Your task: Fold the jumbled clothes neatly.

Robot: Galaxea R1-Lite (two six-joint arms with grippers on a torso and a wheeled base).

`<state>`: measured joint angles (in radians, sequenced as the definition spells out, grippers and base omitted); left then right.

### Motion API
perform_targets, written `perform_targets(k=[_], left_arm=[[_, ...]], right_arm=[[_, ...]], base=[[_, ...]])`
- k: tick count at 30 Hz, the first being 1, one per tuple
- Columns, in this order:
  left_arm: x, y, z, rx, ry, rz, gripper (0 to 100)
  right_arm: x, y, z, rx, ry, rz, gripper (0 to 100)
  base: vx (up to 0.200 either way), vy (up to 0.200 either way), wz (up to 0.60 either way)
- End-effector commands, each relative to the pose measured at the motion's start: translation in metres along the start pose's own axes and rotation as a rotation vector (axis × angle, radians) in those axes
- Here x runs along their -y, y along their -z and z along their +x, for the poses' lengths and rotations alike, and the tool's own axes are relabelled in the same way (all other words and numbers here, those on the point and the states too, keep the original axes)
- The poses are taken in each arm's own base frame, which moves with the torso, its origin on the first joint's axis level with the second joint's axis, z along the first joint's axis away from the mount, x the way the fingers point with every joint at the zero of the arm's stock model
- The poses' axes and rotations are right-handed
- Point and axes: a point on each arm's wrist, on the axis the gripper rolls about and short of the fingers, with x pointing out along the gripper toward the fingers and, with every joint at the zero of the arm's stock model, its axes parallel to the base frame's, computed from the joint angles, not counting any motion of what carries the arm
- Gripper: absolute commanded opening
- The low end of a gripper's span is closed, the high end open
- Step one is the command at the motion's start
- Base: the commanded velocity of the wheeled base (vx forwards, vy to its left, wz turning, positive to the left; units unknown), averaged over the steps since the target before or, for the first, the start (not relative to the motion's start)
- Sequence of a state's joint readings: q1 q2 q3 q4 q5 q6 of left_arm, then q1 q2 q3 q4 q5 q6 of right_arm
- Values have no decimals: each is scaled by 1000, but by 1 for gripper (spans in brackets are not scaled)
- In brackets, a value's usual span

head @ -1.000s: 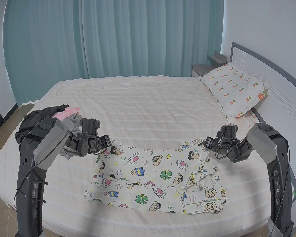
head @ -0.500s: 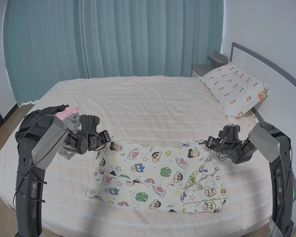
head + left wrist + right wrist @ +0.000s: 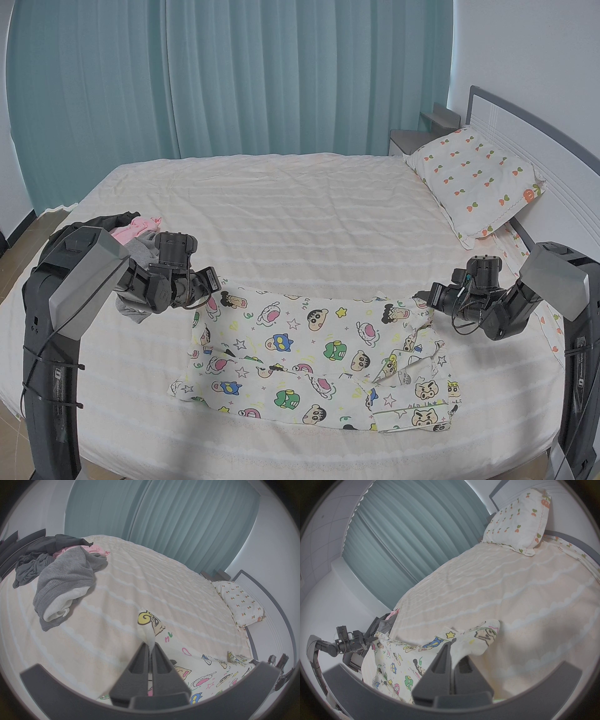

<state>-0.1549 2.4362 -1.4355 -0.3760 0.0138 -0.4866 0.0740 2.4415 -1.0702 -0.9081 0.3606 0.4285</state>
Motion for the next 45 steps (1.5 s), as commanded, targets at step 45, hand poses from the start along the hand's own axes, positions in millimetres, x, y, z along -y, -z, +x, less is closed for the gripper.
perform_targets(k=[45], left_arm=[[-33,104,-44,-173,-38,150,0]], right_arm=[[17,135,-91,-214,-3,-381,0]], base=[[0,0,0]])
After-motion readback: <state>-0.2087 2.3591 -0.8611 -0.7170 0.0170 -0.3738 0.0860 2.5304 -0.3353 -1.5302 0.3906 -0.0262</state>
